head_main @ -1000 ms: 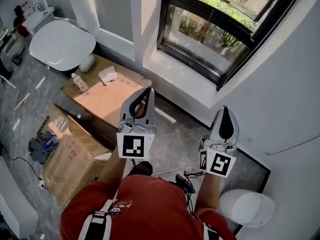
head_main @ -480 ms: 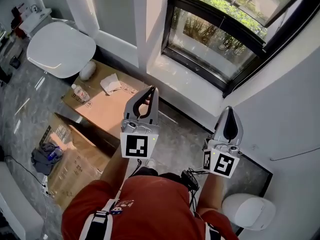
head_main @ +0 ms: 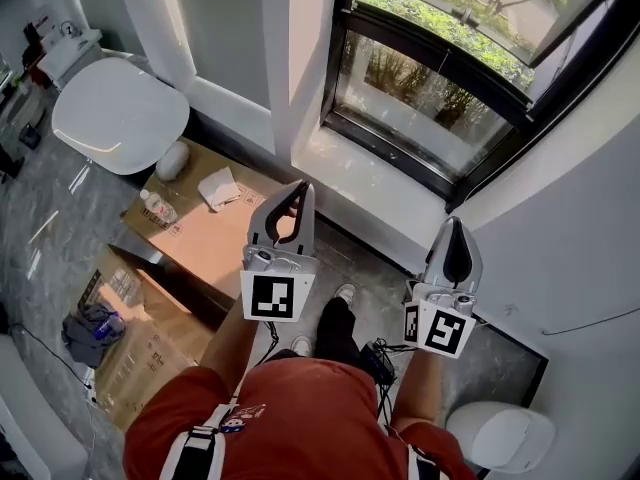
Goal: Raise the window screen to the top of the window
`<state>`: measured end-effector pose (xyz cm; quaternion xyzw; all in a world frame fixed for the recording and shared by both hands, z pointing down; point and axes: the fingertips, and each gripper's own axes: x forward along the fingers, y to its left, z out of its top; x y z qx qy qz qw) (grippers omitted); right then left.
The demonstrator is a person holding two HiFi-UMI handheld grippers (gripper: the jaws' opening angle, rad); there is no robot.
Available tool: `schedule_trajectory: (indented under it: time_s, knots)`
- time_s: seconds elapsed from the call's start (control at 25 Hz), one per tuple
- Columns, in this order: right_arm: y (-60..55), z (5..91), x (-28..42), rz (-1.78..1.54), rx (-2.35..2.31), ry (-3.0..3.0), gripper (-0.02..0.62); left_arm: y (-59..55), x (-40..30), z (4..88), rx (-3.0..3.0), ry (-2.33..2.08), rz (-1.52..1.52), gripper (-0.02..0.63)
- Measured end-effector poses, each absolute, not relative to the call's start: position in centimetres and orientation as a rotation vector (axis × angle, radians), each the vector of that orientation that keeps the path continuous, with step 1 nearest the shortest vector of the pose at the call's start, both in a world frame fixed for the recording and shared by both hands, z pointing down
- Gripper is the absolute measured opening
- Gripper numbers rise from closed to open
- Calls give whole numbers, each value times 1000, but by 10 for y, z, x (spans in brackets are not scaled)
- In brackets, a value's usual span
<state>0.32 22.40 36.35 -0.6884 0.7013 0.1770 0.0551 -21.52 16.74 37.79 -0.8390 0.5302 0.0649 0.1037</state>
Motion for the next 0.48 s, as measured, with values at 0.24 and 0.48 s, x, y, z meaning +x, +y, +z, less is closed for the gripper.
schedule_trajectory:
  time_s: [0.24,0.48]
  knots:
    - [185,366,28,538,-2091,2108,9,127,-192,377,-2469,1553,203,5]
    - [135,359,68,534,-2102,2078,9,74,-153,368,-2471,1528,202,5]
